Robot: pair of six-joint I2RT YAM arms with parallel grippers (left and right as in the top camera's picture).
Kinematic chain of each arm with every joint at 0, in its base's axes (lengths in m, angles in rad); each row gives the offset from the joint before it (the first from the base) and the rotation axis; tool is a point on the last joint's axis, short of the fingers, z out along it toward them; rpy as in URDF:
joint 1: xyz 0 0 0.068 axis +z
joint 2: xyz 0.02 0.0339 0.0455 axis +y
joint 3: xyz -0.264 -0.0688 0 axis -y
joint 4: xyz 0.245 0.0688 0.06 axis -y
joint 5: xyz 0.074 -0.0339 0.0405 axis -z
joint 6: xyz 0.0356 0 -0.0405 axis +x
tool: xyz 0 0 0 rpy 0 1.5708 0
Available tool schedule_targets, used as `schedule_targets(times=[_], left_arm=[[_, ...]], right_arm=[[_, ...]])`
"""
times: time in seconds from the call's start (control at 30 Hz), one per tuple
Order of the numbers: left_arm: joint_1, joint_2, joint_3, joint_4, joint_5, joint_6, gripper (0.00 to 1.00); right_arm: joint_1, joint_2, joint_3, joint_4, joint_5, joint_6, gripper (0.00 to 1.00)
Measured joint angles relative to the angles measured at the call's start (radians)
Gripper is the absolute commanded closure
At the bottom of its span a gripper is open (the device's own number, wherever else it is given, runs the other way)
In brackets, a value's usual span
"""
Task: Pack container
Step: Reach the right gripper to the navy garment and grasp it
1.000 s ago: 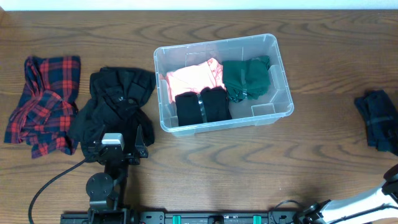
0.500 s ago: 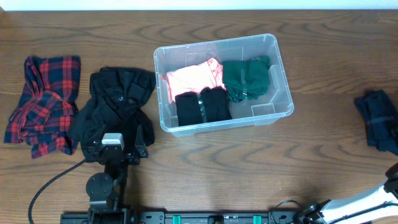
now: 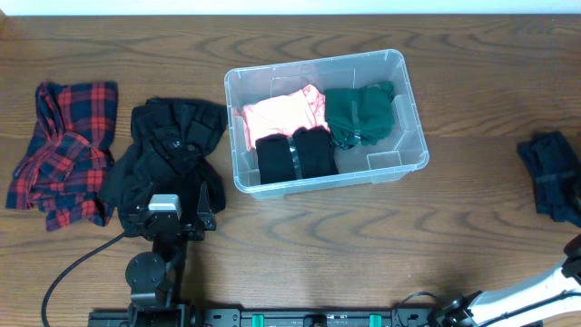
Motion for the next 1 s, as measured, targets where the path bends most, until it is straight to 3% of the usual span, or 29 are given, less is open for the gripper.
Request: schedule_targets(times=[0.33, 0.57, 1.0], left_arm=[[0.000, 0.000, 0.000, 0.000, 0.000, 0.000, 0.02], [0.000, 0.000, 0.000, 0.000, 0.000, 0.000, 0.02], [0.000, 0.000, 0.000, 0.000, 0.000, 0.000, 0.02]], right_arm=[[0.062, 0.000, 0.005, -0.008, 0.064, -0.002, 0.99], [0.160, -0.030, 0.037, -0.092, 0.007, -0.002, 0.99], [0.314, -0.419, 0.119, -0.111, -0.127, -0.002, 0.99]])
